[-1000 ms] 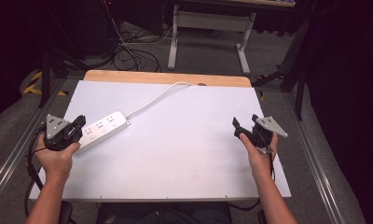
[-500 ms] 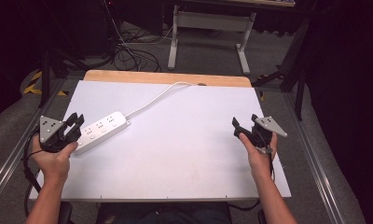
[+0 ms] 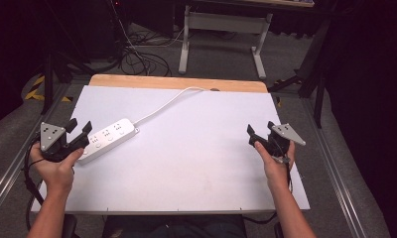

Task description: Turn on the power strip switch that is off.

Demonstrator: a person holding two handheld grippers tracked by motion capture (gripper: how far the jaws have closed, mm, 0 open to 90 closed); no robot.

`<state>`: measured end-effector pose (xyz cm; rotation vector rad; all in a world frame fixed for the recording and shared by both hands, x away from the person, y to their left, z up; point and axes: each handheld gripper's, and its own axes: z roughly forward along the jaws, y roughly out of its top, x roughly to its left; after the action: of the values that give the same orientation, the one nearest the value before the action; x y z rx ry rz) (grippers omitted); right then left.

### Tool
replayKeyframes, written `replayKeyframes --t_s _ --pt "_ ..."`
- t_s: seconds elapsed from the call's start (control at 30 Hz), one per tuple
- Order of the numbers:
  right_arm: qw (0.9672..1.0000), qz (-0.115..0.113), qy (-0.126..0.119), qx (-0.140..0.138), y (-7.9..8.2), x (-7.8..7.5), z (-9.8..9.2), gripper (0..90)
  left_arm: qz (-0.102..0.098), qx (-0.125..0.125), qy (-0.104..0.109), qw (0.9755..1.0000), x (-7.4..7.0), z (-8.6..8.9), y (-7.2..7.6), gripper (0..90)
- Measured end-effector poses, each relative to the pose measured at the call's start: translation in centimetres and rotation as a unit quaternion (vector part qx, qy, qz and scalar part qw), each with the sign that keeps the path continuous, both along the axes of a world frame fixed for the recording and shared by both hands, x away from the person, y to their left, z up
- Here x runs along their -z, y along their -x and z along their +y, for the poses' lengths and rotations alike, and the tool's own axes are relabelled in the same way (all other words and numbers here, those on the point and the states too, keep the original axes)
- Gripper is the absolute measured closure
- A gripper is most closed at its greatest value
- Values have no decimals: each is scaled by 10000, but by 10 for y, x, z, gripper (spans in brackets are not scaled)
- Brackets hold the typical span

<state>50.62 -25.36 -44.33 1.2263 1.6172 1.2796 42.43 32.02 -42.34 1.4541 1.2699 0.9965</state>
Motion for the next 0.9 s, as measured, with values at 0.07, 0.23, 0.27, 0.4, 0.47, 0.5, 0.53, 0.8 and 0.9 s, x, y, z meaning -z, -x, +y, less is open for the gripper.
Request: replayKeyframes --t_s 0.07,0.23,0.27,0.4,0.47,0.5,0.53,0.8,0.9 --pt "10000 5 -5 8 0 0 0 200 8 -13 5 10000 0 0 0 452" --pt "10000 7 5 1 0 0 0 200 16 -39 -15 10000 -1 -1 -1 393" --pt "10000 9 4 0 0 0 0 200 18 -51 -25 10000 -1 -1 -1 389" --pt "10000 7 7 1 0 0 0 201 9 -132 -56 9999 -1 -1 -1 352" --pt "10000 18 2 -2 0 0 0 200 41 -167 -117 9998 -1 -2 -2 339" --pt "10000 18 2 -2 0 0 0 200 41 -167 -117 9998 -1 -2 -2 336" --pt "10000 10 -4 -5 0 0 0 201 38 -176 -119 9998 -1 -3 -2 331" --pt "10000 1 15 10 0 0 -1 200 13 -401 -151 9991 -3 -8 -6 239" --pt "10000 -1 18 17 0 0 -1 199 13 -617 -55 9981 -3 -9 -7 180"
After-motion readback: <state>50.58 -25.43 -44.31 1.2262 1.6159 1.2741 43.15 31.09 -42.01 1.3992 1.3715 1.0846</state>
